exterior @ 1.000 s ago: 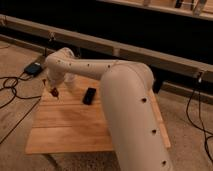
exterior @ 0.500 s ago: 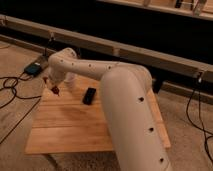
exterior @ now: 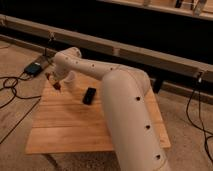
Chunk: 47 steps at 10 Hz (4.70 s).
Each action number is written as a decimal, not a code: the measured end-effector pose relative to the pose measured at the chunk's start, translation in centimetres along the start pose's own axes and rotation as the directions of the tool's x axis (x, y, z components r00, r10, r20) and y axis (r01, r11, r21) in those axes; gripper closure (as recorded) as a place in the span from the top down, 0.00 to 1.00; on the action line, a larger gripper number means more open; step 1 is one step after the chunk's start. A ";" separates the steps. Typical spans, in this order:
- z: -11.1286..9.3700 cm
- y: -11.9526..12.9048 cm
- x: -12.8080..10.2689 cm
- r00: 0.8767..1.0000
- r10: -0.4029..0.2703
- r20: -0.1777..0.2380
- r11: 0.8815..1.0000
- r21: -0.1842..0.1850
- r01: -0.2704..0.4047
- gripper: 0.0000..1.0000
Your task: Place the pepper in the ceramic cup
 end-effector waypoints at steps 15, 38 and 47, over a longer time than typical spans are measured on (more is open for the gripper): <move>-2.3 -7.4 -1.8 0.923 0.295 0.246 0.954 -0.118 -0.274 0.00; -2.9 -12.1 -1.6 0.951 0.155 0.267 0.986 0.016 -0.165 0.33; -2.8 -12.1 -1.6 0.951 0.155 0.267 0.986 0.016 -0.165 0.37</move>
